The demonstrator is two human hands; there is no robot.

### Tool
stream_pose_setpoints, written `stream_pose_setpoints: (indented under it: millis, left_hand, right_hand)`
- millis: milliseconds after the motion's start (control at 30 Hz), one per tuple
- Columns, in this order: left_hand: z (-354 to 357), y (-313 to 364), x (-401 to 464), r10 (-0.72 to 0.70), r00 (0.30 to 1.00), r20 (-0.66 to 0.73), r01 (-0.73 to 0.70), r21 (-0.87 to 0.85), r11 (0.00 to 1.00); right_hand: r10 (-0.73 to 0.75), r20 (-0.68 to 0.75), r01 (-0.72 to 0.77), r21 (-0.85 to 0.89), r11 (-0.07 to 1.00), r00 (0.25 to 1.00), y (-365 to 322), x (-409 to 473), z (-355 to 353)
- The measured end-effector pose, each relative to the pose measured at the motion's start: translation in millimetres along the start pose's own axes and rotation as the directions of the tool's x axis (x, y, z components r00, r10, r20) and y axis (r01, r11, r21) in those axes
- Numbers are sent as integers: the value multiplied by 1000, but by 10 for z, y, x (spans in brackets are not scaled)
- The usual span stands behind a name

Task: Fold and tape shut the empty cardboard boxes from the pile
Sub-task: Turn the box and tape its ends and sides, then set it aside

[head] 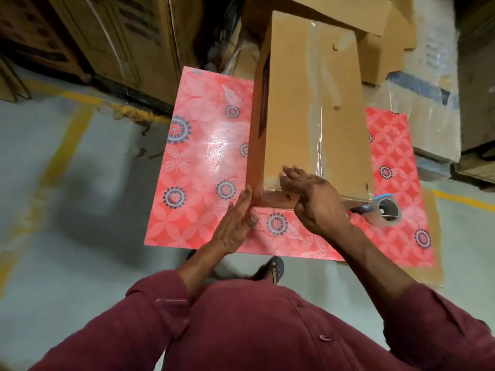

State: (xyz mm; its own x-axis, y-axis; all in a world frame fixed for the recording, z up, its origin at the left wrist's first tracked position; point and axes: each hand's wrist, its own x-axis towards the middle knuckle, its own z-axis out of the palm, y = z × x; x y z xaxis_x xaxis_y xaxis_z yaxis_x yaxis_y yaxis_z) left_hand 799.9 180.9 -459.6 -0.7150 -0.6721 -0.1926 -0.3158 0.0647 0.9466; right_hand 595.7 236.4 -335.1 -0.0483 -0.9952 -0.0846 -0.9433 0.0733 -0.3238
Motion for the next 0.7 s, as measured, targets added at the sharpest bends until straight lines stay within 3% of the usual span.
stream_pose_setpoints:
  millis: [100, 200, 300, 367, 433, 500, 567, 700]
  left_hand:
    - [-185, 261, 26, 38, 983, -182, -50, -58, 997]
    - [-218, 914, 206, 314, 912, -265, -311, 56, 949]
    - [-21, 1539, 488, 443, 892, -91, -434, 103, 895]
    - [224, 1833, 694, 409, 911, 59, -413, 135, 901]
    - [495, 2007, 879, 381, 906, 184, -415, 207, 886]
    - [735, 2131, 1067, 357, 877, 322, -447, 274, 851]
    - [913, 2195, 1288, 340, 825, 452, -512, 342, 788]
    - [1166, 2201, 1655, 172, 738, 652, -610, 536, 584]
  right_hand:
    - [-36, -59, 43, 116, 992, 998, 91, -87, -19]
    - [123, -343, -14, 302, 953, 931, 249, -382, -139]
    - [403, -588, -95, 482, 871, 702, 580, -804, -193]
    - [639, -560, -191, 654, 732, 528, 878, -1073, -145]
    - [788, -433, -245, 785, 568, 438, 1171, -1265, -21]
    - [831, -302, -282, 840, 464, 467, 1371, -1374, 106]
    - [813, -196, -315, 852, 418, 549, 1438, -1397, 209]
    - [734, -177, -249, 867, 432, 656, 1383, -1246, 364]
